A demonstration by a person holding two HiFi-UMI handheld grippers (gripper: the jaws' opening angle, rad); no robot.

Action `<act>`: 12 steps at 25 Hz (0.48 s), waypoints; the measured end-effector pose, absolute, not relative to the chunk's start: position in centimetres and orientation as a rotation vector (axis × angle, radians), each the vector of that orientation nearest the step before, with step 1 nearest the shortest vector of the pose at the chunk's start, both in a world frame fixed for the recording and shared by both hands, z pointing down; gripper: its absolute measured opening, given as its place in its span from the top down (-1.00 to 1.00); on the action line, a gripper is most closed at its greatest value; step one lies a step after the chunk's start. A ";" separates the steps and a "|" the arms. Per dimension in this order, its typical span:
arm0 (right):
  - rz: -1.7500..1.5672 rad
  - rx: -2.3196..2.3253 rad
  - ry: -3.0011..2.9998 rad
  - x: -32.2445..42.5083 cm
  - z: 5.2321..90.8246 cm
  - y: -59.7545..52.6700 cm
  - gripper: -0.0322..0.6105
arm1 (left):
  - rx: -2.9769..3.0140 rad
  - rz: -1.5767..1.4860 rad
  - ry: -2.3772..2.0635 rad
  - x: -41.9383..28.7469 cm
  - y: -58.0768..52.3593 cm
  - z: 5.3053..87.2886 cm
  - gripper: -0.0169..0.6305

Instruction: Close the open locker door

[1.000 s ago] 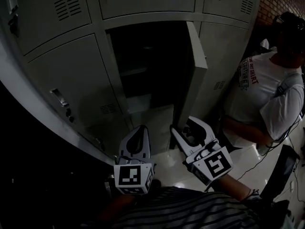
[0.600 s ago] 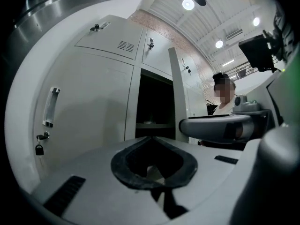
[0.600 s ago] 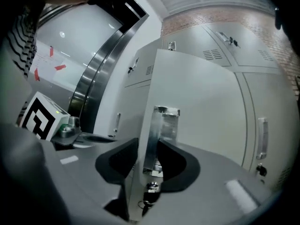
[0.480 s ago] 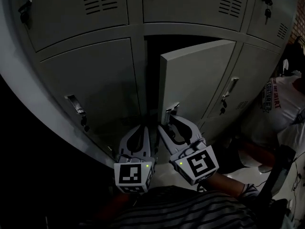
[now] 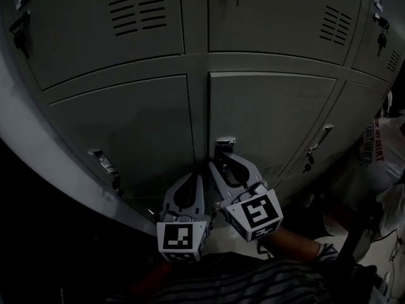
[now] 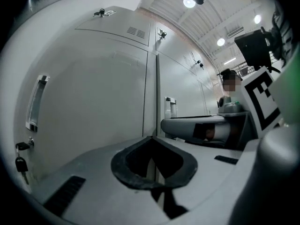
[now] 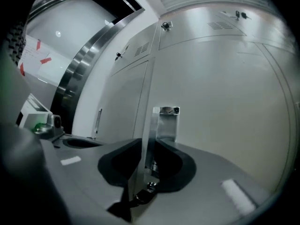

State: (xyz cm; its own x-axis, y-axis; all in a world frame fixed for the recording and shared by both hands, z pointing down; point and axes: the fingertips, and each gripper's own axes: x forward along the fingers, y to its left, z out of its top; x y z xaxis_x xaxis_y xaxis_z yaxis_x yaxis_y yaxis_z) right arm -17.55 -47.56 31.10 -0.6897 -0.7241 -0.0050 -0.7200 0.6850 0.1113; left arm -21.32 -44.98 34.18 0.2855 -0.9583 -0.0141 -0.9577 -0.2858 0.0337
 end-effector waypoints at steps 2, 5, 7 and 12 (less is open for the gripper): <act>-0.145 1.238 -2.848 -17.5 31.1 -48.3 0.66 | 2.497 -0.032 -1.843 -21.0 -45.2 34.1 0.93; -0.130 1.234 -2.856 -17.8 31.0 -48.8 0.68 | 2.490 -0.042 -1.858 -21.1 -45.4 34.2 0.93; -0.127 1.224 -2.859 -17.9 31.0 -48.9 0.68 | 2.483 -0.036 -1.865 -21.1 -45.4 34.4 0.93; -0.112 1.267 -2.844 -16.7 30.8 -47.6 0.68 | 2.490 -0.034 -1.863 -20.0 -44.1 34.4 0.93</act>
State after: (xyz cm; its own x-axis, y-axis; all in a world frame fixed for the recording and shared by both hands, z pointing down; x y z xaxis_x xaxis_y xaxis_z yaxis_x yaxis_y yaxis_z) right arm -16.65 -47.59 30.82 -0.6689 -0.7433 -0.0056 -0.7415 0.6667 0.0759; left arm -20.04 -44.11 34.35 0.2821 -0.9594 0.0015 -0.9587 -0.2818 0.0383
